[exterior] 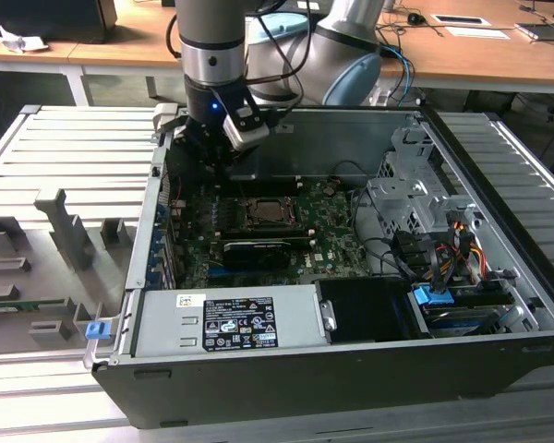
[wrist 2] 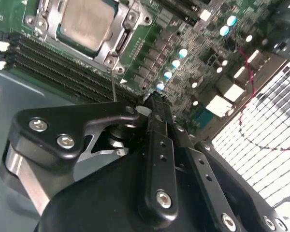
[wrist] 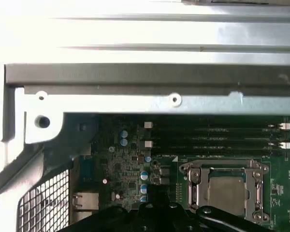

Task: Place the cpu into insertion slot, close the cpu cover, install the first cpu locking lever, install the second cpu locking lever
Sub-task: 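Install the first cpu locking lever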

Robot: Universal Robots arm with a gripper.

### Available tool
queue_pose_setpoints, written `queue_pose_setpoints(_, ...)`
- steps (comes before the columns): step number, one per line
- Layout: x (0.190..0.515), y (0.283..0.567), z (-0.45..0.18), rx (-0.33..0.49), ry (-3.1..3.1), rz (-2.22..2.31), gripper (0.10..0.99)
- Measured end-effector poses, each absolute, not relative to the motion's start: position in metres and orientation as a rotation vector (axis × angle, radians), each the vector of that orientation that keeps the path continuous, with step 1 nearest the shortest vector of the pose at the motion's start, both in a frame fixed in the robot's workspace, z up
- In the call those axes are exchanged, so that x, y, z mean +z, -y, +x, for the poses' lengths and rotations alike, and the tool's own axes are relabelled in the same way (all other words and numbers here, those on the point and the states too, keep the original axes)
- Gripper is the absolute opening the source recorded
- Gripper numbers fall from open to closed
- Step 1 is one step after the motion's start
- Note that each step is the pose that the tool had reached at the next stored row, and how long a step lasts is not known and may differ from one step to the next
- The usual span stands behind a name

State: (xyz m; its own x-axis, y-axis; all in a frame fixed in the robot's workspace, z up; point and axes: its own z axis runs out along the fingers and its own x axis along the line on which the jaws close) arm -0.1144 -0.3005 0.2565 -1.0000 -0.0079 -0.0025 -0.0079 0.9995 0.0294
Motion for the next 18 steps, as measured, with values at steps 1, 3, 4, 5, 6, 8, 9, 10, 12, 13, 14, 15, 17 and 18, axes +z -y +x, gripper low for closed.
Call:
queue_pose_setpoints(1,0.256,0.299,-0.114,0.046,-3.139,-0.012,0.106)
queue_pose_setpoints(3,0.255,0.295,-0.114,0.046,-3.139,-0.012,0.106)
queue_pose_setpoints(4,0.255,0.294,-0.113,0.046,-3.139,-0.012,0.106)
queue_pose_setpoints(5,0.255,0.294,-0.113,0.046,-3.139,-0.013,0.106)
queue_pose_setpoints(6,0.255,0.294,-0.113,0.046,-3.139,-0.012,0.106)
queue_pose_setpoints(8,0.255,0.293,-0.110,0.046,-3.139,-0.012,0.106)
queue_pose_setpoints(9,0.255,0.293,-0.109,0.046,-3.139,-0.012,0.106)
queue_pose_setpoints(10,0.255,0.293,-0.108,0.046,-3.139,-0.012,0.106)
queue_pose_setpoints(12,0.255,0.292,-0.106,0.046,-3.139,-0.012,0.106)
queue_pose_setpoints(13,0.255,0.291,-0.106,0.046,-3.139,-0.012,0.106)
queue_pose_setpoints(14,0.254,0.291,-0.105,0.046,-3.139,-0.012,0.106)
queue_pose_setpoints(15,0.254,0.291,-0.104,0.046,-3.139,-0.012,0.106)
queue_pose_setpoints(17,0.254,0.290,-0.102,0.046,-3.139,-0.012,0.106)
queue_pose_setpoints(18,0.254,0.290,-0.101,0.046,-3.139,-0.012,0.106)
